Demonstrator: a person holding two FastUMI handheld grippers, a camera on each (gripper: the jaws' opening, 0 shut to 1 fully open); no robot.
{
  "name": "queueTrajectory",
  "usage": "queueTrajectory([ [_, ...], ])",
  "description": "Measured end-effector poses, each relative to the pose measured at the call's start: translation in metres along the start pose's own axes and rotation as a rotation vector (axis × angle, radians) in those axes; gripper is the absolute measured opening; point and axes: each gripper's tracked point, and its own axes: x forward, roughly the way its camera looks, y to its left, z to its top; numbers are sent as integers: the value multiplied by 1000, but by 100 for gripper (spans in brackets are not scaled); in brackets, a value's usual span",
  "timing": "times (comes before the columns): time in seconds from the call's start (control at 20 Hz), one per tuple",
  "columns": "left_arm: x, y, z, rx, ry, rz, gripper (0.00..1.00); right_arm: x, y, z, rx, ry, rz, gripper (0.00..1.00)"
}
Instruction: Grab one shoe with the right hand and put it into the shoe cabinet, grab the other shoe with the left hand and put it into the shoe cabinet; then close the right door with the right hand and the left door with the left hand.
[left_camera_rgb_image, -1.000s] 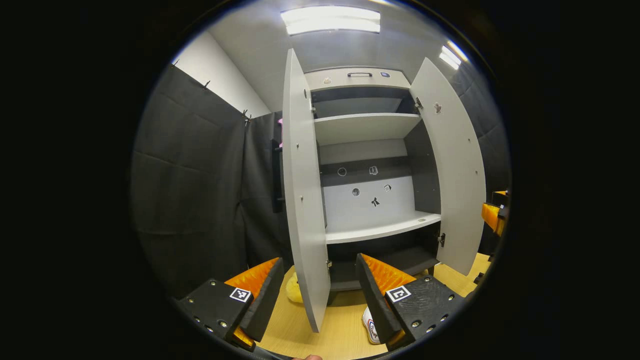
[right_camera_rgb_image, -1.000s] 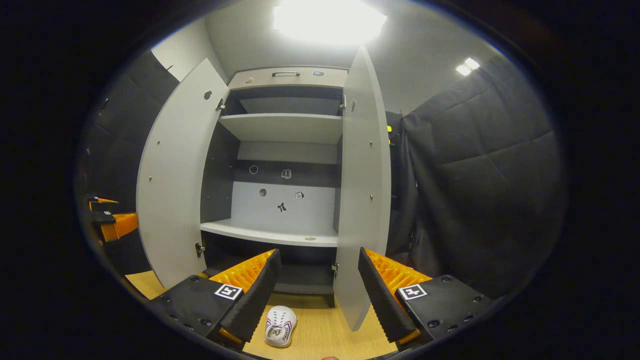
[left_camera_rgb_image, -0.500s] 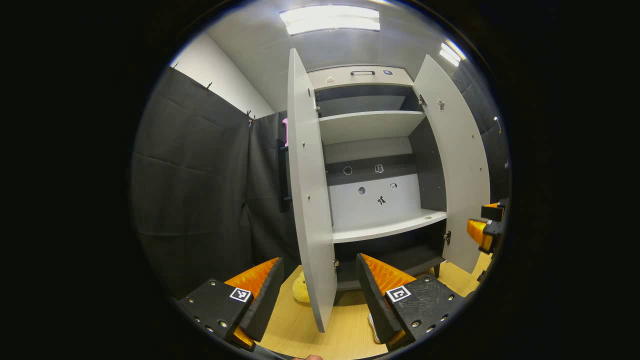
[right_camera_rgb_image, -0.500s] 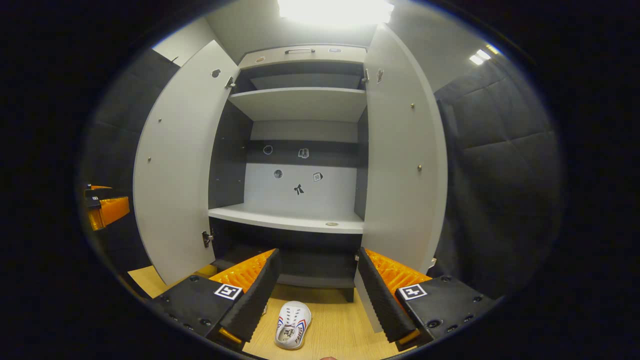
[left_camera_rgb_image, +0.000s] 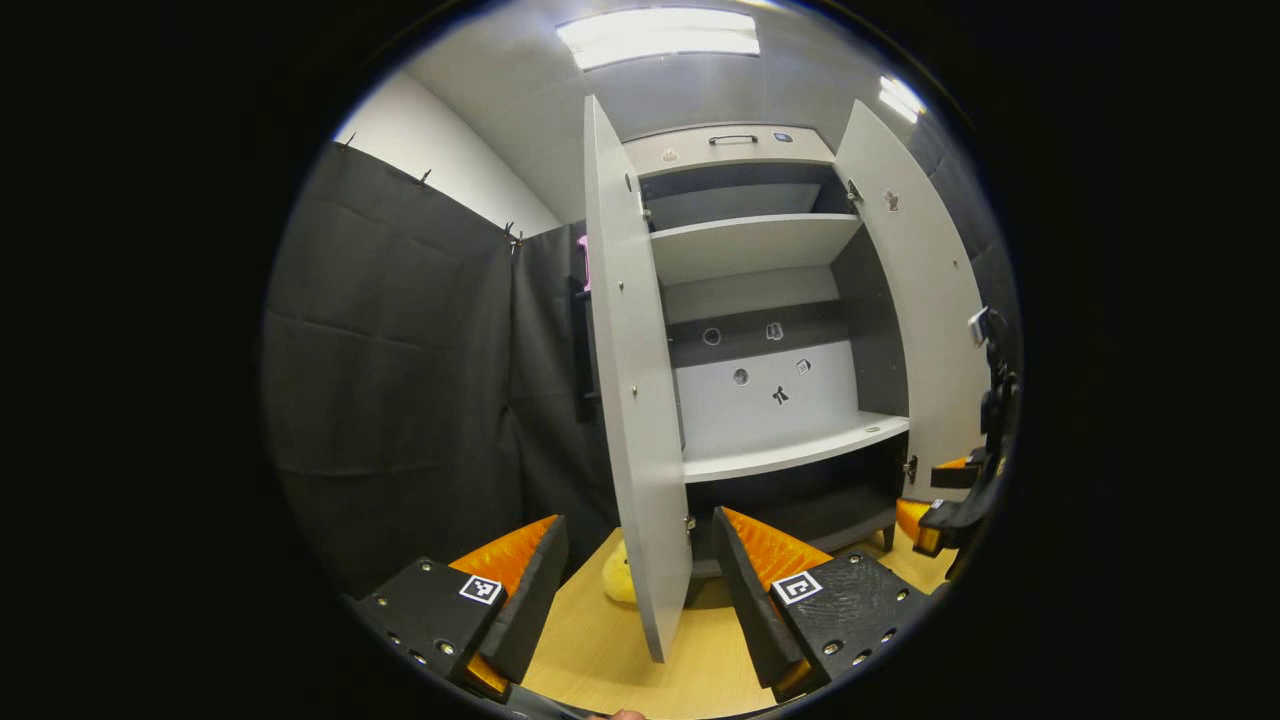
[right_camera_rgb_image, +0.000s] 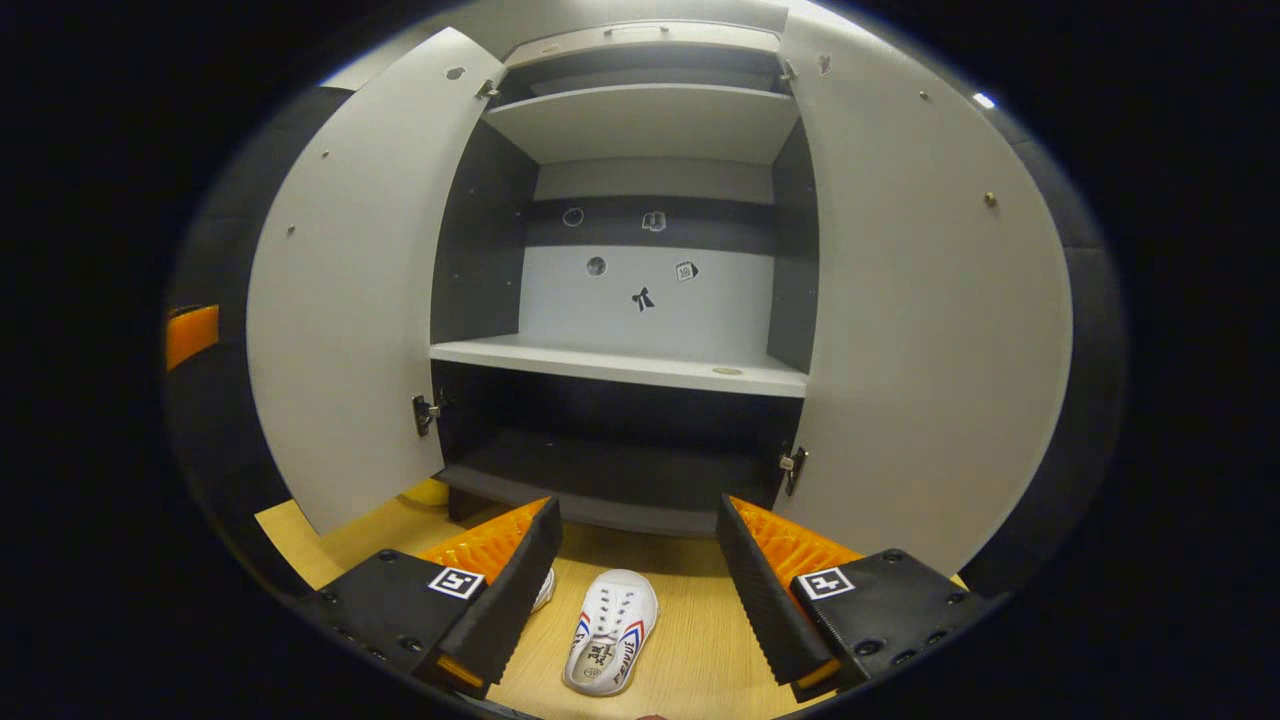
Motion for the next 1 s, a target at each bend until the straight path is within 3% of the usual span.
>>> queueTrajectory([
  [0.45, 1, 10, -8, 23, 32, 56, 78, 52, 20, -76, 36, 234, 98, 98],
  [1.0, -5, 26, -19, 39, 70, 132, 79, 77, 49, -157, 62, 497, 183, 98],
])
